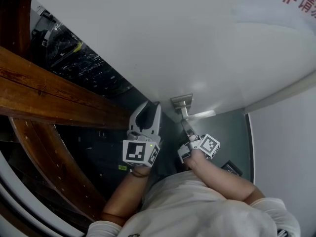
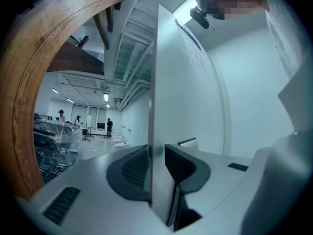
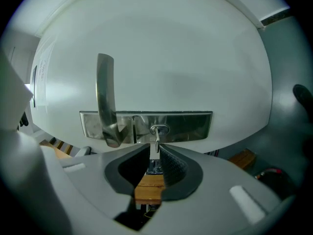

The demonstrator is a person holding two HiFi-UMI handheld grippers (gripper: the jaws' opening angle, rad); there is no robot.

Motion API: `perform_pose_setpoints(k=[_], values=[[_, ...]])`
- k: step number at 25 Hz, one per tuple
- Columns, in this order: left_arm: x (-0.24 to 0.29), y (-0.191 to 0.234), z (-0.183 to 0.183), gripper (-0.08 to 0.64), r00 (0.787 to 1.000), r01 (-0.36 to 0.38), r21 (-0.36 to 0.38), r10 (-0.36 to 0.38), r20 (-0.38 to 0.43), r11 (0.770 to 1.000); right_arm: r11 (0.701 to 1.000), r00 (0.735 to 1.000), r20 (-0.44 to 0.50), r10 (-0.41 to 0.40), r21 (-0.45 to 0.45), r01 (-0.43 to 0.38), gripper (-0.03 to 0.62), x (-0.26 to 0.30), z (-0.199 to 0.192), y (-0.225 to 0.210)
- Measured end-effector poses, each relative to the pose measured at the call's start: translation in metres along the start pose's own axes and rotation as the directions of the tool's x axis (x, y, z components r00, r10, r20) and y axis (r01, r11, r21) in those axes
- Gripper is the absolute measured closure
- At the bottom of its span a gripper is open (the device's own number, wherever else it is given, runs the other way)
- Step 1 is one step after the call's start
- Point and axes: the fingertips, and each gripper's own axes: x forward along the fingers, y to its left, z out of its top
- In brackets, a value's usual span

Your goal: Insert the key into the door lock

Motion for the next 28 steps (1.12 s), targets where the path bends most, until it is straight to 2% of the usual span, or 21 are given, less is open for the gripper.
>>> perform_pose_setpoints(k=[4, 9, 13, 16, 19, 22, 24, 26, 28], values=[[-0.008, -0.003, 0.001, 0.460, 1.000, 0.003, 0.000, -0.003, -0.003, 1.000, 0.999, 0.998, -0.052, -0.032, -0.037, 0.030, 0.535, -0.014, -0.004, 0.005], [-0.028, -0.004, 0.002, 0.460, 1.000, -0.013, -0.035, 0.012, -0.009, 0.999, 0.994, 0.993, -0.103, -0.058, -0.093, 0.048, 0.537, -0.030, -0.012, 0.015], [-0.048, -0.012, 0.011, 0.460, 1.000, -0.006, -0.033, 0.005, -0.004, 0.999, 0.987, 0.990, -0.129, -0.059, -0.153, 0.039, 0.573, -0.040, -0.017, 0.043], [-0.062, -0.022, 0.020, 0.460, 1.000, 0.011, -0.041, -0.011, -0.005, 0.999, 0.967, 0.989, -0.144, -0.040, -0.254, 0.002, 0.591, -0.049, -0.016, 0.074], [-0.074, -0.031, 0.034, 0.462, 1.000, 0.029, -0.040, -0.029, 0.004, 0.999, 0.926, 0.985, -0.174, 0.013, -0.369, -0.077, 0.591, -0.052, -0.018, 0.115], [-0.088, -0.038, 0.049, 0.518, 1.000, 0.025, -0.026, -0.025, 0.018, 0.999, 0.845, 0.981, -0.190, 0.026, -0.521, -0.123, 0.591, -0.058, -0.020, 0.157], [-0.095, -0.042, 0.058, 0.547, 0.999, 0.023, -0.022, -0.022, 0.026, 1.000, 0.761, 0.982, -0.184, 0.041, -0.631, -0.150, 0.591, -0.063, -0.022, 0.189], [-0.102, -0.045, 0.067, 0.554, 0.999, 0.022, -0.016, -0.021, 0.031, 1.000, 0.648, 0.982, -0.179, 0.067, -0.740, -0.179, 0.591, -0.067, -0.027, 0.222], [-0.108, -0.048, 0.074, 0.554, 0.999, 0.021, -0.011, -0.020, 0.032, 1.000, 0.517, 0.982, -0.171, 0.085, -0.835, -0.190, 0.591, -0.070, -0.034, 0.248]])
